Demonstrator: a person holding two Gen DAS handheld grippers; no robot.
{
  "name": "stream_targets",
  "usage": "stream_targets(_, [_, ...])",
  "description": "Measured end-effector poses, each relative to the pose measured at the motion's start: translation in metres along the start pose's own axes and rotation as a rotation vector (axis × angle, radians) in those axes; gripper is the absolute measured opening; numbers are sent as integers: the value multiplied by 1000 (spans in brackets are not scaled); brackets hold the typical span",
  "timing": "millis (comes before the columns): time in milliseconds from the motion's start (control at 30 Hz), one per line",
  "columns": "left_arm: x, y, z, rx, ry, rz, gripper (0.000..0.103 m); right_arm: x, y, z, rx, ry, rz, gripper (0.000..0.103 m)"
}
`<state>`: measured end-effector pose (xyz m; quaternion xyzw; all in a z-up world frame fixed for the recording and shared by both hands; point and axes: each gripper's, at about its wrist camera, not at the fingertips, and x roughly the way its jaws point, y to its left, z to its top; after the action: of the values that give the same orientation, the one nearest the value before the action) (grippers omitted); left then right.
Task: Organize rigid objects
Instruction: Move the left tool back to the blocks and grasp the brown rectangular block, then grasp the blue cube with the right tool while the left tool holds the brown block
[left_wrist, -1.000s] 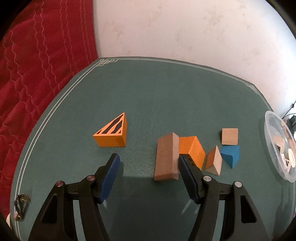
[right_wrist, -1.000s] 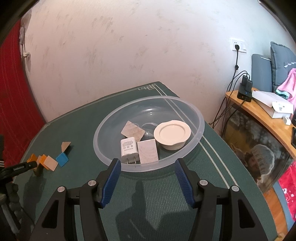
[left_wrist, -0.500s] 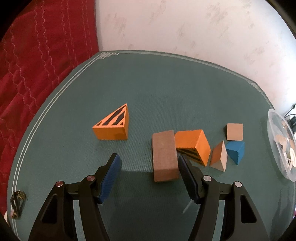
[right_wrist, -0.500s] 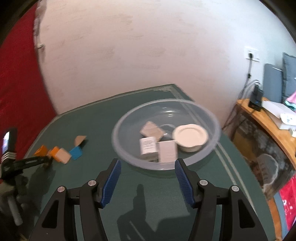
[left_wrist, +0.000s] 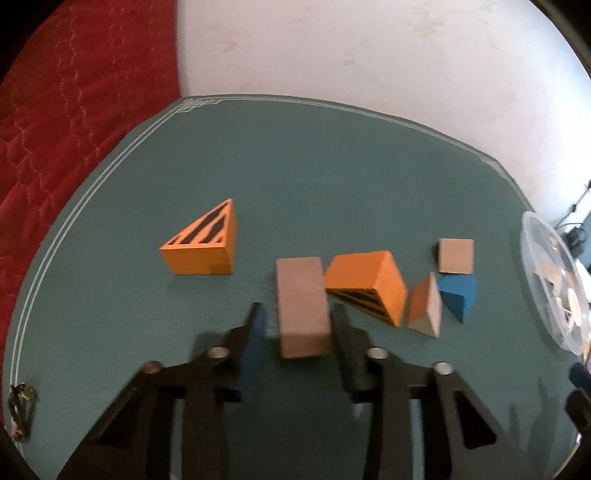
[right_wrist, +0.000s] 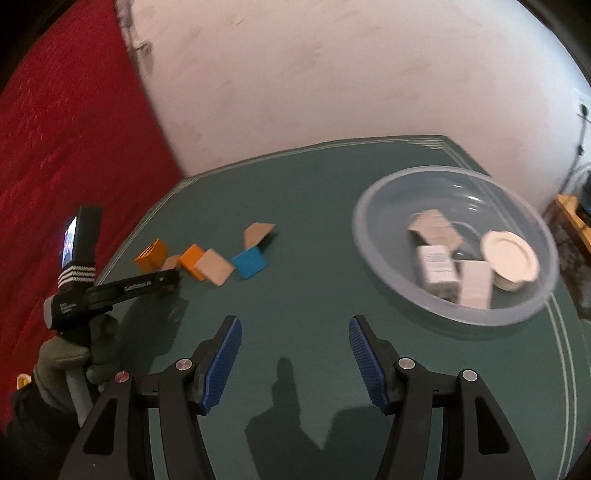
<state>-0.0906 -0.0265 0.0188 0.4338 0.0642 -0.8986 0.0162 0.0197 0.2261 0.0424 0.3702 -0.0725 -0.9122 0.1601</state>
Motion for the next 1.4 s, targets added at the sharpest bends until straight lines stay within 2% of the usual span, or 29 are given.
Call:
stream_targets(400, [-26, 22, 3, -48, -78, -14, 29, 47, 44, 14, -89, 101, 86, 64])
stream_targets(733, [-39, 30, 2, -69, -123, -9, 29, 80, 46, 31, -75, 125, 32, 64])
stream_targets(900, [-42, 28, 1, -72, -129, -15, 29, 99, 50, 44, -113, 126, -10, 63])
stream_targets(1100, [-44, 27, 0, -74, -131, -19, 29, 116, 55, 53, -163, 140, -51, 57])
stream_targets(1300, [-45, 25, -1, -71, -130, -21, 29, 125, 54, 56, -186, 149, -65, 47])
stream_targets(1400, [-46, 24, -1, -68, -130, -23, 29, 125, 55, 57, -190, 144, -64, 36])
